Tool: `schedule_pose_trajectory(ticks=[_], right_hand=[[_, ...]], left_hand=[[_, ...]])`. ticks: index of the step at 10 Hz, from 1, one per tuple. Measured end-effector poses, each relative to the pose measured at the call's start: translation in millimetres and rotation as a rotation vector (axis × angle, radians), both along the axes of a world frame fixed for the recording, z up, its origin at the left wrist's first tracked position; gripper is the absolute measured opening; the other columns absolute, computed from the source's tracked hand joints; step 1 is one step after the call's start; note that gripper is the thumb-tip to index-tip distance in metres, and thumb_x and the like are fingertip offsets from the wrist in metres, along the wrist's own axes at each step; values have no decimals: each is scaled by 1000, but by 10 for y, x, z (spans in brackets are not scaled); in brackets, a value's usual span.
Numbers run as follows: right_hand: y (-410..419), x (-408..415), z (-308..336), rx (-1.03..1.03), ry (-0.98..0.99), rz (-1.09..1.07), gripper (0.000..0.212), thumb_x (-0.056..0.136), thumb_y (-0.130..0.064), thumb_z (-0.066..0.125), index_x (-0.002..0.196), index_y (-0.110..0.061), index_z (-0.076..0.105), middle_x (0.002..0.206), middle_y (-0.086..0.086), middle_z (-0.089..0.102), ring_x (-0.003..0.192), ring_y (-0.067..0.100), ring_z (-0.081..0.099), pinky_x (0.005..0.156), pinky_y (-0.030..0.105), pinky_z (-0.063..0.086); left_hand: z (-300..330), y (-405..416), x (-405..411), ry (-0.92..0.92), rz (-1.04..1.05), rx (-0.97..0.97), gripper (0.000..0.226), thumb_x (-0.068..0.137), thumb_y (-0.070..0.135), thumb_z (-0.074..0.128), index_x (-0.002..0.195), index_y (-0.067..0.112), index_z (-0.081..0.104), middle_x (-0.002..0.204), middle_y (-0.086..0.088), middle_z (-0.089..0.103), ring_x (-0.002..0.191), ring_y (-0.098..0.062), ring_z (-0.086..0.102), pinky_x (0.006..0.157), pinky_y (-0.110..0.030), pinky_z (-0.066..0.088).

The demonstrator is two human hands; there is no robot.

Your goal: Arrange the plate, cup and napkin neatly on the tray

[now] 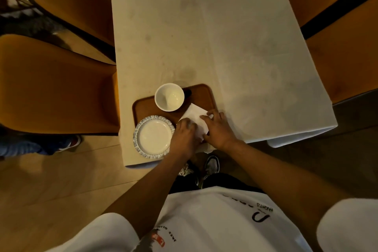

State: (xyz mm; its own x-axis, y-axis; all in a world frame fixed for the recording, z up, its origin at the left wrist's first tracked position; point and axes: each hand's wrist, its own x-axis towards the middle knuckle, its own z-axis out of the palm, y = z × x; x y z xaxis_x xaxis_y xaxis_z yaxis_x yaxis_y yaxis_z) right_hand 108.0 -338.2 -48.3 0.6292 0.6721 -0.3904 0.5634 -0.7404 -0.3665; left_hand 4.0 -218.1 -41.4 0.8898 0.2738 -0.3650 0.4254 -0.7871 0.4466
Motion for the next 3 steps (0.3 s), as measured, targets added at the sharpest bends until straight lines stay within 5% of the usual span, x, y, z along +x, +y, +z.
schedule_pose_trajectory(ticks=[3], right_hand=[[-132,-80,161,5,-86,144,65,91,-54,38,148,-23,29,156,10,25,141,34,25,113,52,30]], left_hand=[[282,65,-398,-108,311,147,61,90,51,55,139,15,48,145,-16,49,136,-34,41,114,-48,35]])
